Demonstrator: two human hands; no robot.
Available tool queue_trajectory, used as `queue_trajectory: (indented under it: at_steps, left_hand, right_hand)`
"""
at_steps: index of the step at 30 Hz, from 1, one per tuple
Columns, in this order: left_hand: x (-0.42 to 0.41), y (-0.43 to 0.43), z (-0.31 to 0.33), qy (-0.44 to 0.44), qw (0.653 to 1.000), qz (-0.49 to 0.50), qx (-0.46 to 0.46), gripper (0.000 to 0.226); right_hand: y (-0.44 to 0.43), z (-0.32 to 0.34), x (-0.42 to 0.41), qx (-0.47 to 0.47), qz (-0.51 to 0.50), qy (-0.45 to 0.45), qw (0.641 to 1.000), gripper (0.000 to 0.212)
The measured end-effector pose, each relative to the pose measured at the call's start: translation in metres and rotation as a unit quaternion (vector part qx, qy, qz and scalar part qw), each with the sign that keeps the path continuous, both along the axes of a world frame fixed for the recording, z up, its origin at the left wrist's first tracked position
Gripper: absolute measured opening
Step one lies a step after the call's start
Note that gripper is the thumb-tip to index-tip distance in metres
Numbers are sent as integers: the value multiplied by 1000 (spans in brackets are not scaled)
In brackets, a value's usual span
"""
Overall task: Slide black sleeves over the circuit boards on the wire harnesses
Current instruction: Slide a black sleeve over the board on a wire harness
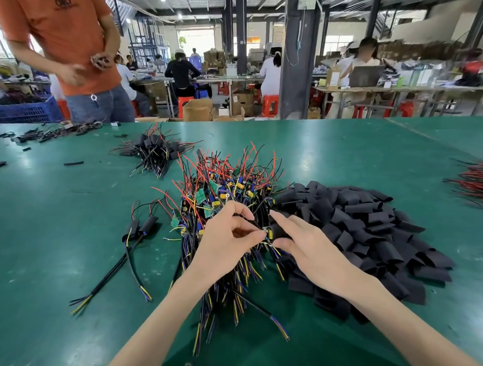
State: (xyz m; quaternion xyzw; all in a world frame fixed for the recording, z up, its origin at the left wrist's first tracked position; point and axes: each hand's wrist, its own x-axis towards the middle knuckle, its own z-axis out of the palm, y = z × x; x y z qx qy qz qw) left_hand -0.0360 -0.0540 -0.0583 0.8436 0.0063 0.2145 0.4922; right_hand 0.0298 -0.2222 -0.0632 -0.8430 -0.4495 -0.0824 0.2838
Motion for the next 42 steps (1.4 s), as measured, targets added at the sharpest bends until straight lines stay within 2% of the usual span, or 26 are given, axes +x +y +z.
queue_trajectory:
  at_steps: [5,7,9,11,13,15,18,22,23,26,31,35,42]
  left_hand:
    - [1,0,-1,-25,999,22,19,19]
    - [2,2,0,-35,999,26,17,20]
    - [4,4,2,-42,999,24,12,21]
    - [5,6,3,-46,999,24,3,22]
    - [4,6,2,-44,999,21,-12,23]
    - [2,7,3,-35,999,16,-28,24]
    - [0,8,6,-11,997,1,-73,22]
    - [0,10,8,14,991,5,-135,26]
    - [0,11,8,20,989,6,-145,26]
    - [0,14,7,33,988,9,-150,26]
    - [0,15,6,51,988,10,-147,26]
    - [-1,11,6,64,988,13,-143,26]
    - [-2,6,6,61,991,15,-118,24]
  right_hand:
    - [4,-12,-9,-79,-50,-127,987,66]
    - [4,-14,-5,-51,-34,-110,992,74]
    - [5,-12,-1,26,-30,-37,999,79]
    - [6,-12,2,66,-64,-1,996,72]
    - [4,-11,4,58,-89,-21,994,57]
    - [0,-9,4,32,-100,-31,994,50]
    - [-5,-2,3,2,-94,-23,995,49]
    - [-3,6,-1,-1,-73,-41,996,22]
    - [-2,7,-2,4,-64,-41,997,21]
    - [-2,8,-2,-21,-49,-52,997,30]
    - [-1,8,-6,-33,-45,-10,998,38]
    - [-4,4,-1,-129,-36,-103,986,47]
    - [-6,3,0,-72,-25,-71,995,46]
